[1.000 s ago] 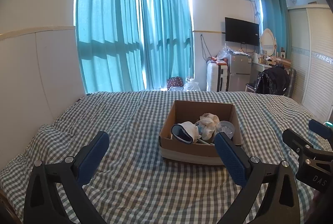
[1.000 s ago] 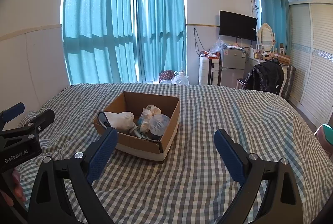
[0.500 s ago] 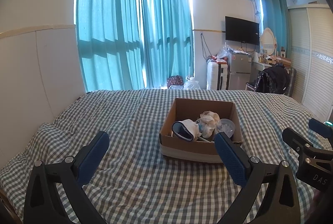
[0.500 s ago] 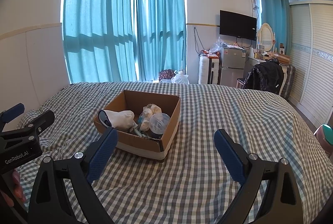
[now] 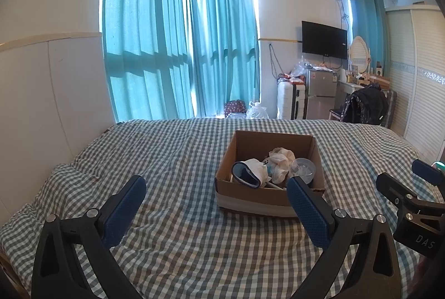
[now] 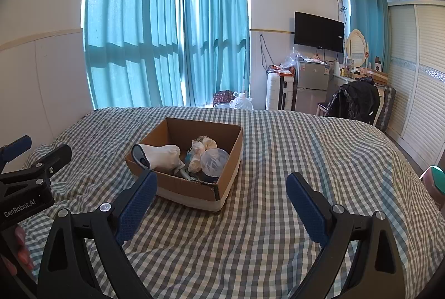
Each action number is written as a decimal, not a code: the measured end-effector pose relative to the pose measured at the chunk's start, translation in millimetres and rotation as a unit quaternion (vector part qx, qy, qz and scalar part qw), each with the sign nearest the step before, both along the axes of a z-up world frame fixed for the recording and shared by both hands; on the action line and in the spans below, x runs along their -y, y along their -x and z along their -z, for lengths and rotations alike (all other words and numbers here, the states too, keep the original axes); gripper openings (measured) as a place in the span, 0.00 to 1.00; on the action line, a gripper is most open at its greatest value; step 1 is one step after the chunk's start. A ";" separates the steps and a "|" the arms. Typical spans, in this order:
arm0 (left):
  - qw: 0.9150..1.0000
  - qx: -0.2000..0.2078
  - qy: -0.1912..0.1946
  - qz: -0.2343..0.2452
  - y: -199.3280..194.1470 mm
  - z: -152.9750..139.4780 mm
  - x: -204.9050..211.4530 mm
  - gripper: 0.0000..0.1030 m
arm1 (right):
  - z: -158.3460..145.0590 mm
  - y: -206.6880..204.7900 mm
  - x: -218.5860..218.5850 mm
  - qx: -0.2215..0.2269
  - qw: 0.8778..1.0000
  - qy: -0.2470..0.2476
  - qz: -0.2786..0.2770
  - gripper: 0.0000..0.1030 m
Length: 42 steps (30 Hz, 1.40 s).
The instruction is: Organize objects
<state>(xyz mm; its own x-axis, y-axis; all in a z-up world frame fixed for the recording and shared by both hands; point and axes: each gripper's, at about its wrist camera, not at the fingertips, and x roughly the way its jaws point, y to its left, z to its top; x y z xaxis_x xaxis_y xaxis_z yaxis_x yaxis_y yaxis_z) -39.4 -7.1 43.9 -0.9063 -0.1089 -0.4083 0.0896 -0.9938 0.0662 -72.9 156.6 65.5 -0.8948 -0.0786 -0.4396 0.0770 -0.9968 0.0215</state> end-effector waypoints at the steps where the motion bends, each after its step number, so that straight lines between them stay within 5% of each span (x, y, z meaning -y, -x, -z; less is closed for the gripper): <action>1: 1.000 0.001 -0.001 0.000 -0.1 0.3 0.4 1.00 | -0.2 0.0 -0.1 0.000 1.000 0.000 0.000 0.92; 42: 1.000 -0.004 0.001 -0.008 -4.0 -1.8 3.6 1.00 | 3.0 -1.5 -2.3 0.004 1.000 -0.007 0.001 0.92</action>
